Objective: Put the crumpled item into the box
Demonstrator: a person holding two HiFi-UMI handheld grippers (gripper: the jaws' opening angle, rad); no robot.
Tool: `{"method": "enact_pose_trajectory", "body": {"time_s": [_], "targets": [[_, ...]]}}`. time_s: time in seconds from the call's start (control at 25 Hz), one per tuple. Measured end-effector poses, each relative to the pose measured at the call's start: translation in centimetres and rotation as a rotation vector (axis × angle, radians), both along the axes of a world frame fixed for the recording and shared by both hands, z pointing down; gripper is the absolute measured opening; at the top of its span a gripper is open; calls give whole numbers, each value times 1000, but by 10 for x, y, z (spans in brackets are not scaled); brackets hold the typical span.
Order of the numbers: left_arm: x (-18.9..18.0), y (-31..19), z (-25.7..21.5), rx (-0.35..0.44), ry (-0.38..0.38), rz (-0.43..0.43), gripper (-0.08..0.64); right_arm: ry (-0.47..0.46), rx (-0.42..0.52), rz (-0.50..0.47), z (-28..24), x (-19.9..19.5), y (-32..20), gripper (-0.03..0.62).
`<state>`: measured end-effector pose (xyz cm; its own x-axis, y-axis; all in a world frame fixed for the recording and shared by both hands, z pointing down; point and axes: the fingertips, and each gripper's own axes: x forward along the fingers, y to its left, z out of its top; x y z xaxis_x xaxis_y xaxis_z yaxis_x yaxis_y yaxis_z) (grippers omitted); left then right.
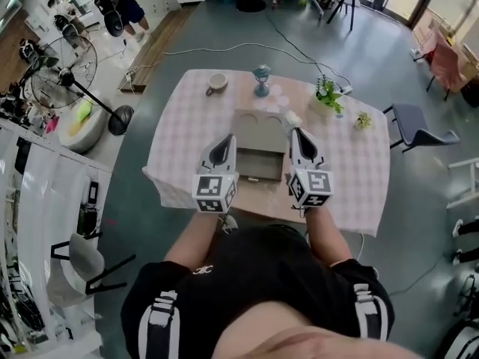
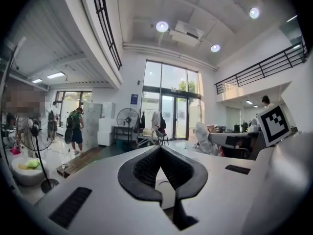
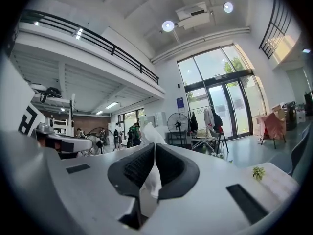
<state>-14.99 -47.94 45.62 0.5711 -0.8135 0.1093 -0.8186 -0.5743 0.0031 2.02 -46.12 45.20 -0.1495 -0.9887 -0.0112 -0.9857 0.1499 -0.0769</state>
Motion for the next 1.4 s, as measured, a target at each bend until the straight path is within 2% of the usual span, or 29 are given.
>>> {"method": "enact_pose_trajectory", "body": {"time_s": [0.28, 0.52, 0.64, 0.96, 1.4], "targets": [[-16, 4, 16, -40, 11, 9, -9, 79, -33, -9, 12, -18, 2, 17], [-24, 6, 17, -51, 6, -3, -9, 123, -30, -123, 17, -41, 1, 14], [-29, 8, 20, -55, 3, -9, -9, 181, -47, -152, 27, -54, -1, 14], [-53, 8, 23, -60, -3, -54, -9, 262, -190, -222, 79, -83, -6, 14], [-74, 8, 21, -60, 0, -109, -9, 323, -382, -295, 165, -93, -4, 15]]}}
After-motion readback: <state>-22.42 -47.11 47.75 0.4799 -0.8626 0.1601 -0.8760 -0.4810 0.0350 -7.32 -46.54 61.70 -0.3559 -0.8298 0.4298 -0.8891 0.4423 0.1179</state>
